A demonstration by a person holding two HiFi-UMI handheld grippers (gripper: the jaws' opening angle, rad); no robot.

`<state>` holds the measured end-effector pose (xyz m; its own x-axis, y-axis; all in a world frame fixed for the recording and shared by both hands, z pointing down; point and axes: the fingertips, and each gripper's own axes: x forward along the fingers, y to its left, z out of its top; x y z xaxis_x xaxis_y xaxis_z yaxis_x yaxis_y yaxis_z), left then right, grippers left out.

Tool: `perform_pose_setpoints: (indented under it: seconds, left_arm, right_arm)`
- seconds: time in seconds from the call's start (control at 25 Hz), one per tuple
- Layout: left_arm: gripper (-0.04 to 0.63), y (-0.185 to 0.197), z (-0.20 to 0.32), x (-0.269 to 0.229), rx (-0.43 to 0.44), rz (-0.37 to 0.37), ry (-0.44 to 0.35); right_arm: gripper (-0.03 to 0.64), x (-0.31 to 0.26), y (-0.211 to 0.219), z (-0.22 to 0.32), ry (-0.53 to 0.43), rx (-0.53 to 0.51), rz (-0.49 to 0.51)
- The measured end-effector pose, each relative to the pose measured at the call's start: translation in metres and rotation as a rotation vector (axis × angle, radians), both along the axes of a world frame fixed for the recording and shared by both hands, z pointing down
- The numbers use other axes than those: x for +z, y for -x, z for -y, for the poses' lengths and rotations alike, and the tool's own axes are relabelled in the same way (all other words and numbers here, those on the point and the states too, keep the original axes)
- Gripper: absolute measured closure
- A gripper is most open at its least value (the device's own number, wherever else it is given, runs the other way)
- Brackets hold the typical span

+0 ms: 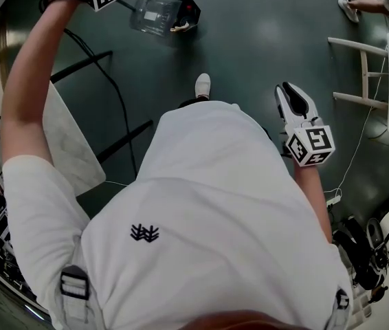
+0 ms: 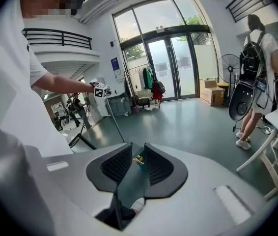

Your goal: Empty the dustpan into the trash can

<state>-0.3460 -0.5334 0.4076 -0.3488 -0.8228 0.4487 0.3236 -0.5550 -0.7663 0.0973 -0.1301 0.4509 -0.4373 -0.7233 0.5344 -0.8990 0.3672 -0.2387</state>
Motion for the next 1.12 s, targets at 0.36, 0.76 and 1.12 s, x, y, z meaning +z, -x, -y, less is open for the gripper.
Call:
perform_pose_setpoints:
  seconds: [0.36,0.76,1.12]
  left_arm:
    - [0.538,0.047,-0.072,-0.027,-0.154,-0.012,0.061]
    - [0.538,0.077,-0.196,0.032,-0.39,-0.162,0.205]
    - [0.538,0.073,-0.316,0.056,-0.682,-0.385,0.253]
  right_arm:
    - [0.54,-0.005,0.023,-0.01,-0.031,-0.098,0.027]
    - [0.548,-0.001,0.01,-0.051,-0.053,-0.226,0.068]
    - [0.56,-0.001,-0.023,-0.098,-0.047,-0.332,0.078]
